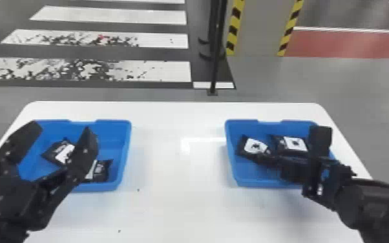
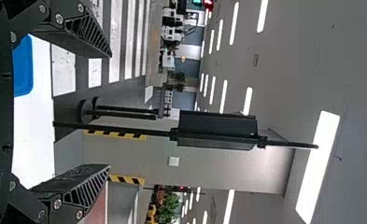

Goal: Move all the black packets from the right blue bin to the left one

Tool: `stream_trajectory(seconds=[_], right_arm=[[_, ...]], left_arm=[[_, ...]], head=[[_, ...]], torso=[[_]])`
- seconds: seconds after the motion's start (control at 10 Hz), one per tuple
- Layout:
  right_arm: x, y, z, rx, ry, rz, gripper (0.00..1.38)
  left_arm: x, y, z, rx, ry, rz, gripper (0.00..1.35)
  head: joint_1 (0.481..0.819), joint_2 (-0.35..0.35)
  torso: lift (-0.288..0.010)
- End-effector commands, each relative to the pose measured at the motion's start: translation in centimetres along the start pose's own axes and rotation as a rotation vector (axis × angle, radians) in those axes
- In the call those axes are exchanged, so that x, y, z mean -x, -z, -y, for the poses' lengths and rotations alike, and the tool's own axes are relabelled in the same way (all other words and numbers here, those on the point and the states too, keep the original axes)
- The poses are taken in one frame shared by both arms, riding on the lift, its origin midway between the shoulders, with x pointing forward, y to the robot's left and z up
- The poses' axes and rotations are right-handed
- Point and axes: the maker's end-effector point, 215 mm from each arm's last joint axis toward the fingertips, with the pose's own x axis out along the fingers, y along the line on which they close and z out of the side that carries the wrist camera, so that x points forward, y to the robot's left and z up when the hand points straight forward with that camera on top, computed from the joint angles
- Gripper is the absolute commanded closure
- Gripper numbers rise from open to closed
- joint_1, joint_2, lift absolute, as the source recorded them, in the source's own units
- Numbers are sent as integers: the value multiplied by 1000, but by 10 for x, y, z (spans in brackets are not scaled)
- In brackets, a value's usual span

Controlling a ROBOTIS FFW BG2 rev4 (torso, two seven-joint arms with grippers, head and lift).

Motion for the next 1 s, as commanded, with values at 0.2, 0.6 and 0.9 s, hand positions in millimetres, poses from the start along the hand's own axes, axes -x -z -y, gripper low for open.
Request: stream_trajectory(seconds=[0.2,0.6,0.9], right_arm=[[20,-15,-43,-20,-133,91,1179],[83,-92,-120,-76,-417,328,1179],[117,-110,-257,-170,-850,347,1179]], left_arm=[[2,-10,-5,-13,-13,32,208],[1,-17,-3,-10,-11,57,203],[-5,-12,11,72,20,46,208]], head=[[695,-15],[695,16],[695,92]], torso=[[-140],[-140],[-140]])
